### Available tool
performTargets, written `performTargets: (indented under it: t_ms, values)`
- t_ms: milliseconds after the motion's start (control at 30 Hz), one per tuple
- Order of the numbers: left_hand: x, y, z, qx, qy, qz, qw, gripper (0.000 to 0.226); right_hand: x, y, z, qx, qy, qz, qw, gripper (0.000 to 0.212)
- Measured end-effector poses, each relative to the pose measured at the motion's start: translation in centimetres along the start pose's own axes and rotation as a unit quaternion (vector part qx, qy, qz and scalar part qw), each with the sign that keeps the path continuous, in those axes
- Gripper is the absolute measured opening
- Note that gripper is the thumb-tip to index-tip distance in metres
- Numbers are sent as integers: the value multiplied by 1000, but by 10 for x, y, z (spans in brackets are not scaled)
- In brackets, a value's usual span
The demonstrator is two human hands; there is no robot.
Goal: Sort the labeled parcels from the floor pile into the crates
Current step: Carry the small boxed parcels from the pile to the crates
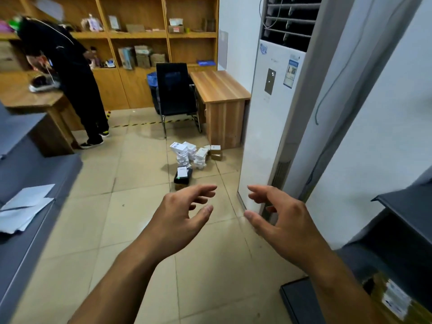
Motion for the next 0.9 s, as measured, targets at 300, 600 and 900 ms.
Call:
performTargets:
  t_ms: [300,600,900]
  values:
    - [99,68,3,22,-4,22,1000,41,151,-26,-31,0,39,20,999,55]
    - [204,202,32,-9,-2,49,999,42,293,-29,-104,-15,75,6,997,57]
    - [348,369,81,-107,13,77,991,35,459,-21,-163,-88,51,-54,993,54]
Point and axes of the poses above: each hand's wrist, its own x-axis towards the middle knuckle, its own z-axis out of the back of the hand, y = z × x, the point moved 3 cm from there along x, towards the middle knuckle, and after that the axes turned 9 degrees about -z, right-handed, at the moved point
